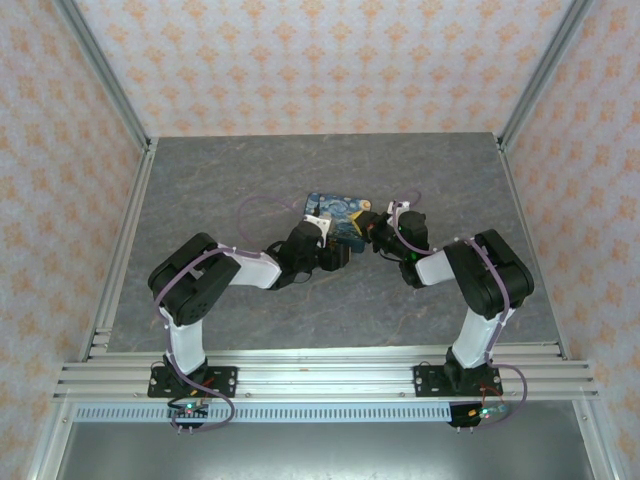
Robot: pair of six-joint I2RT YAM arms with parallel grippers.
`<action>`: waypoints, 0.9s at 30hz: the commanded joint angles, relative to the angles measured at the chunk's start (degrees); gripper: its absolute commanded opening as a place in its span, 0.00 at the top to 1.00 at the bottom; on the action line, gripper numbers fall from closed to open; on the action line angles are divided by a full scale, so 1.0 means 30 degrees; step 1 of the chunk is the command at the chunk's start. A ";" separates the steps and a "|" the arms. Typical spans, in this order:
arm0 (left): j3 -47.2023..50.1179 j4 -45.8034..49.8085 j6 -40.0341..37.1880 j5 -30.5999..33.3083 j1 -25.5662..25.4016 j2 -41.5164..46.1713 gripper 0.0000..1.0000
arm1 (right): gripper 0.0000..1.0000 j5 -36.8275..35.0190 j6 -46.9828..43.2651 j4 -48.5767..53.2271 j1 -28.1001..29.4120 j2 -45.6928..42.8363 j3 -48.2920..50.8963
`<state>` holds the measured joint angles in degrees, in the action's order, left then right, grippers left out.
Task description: Unlock a padlock with a key
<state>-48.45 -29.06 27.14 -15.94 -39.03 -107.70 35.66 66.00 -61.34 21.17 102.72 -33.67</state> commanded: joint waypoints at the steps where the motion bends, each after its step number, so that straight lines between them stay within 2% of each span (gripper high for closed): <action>1: -0.0590 -0.0405 0.0183 0.0770 -0.0113 -0.0455 0.46 | 1.00 0.0236 -0.0043 -0.0702 -0.0050 0.0193 -0.0436; 9: -0.0643 0.0209 -0.0047 0.2260 -0.0116 -0.1314 0.44 | 1.00 0.0184 0.0090 -0.0881 -0.0027 0.0128 -0.0407; 15: -0.0970 -0.0727 0.0214 0.0936 -0.0117 -0.1676 0.46 | 1.00 0.0154 0.0061 -0.0884 -0.0046 0.0163 -0.0407; 18: -0.0686 -0.1900 0.1028 0.0122 -0.0124 -0.1202 0.51 | 1.00 0.0107 0.0048 -0.0863 -0.0045 0.0192 -0.0407; 27: 0.0322 -0.4793 0.4087 -0.0472 0.0255 -0.0692 0.52 | 1.00 0.0154 0.0023 -0.0852 -0.0053 0.0289 -0.0437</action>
<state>-48.21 -37.58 35.73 -16.34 -38.98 -111.07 35.64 66.02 -61.39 21.17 102.80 -33.67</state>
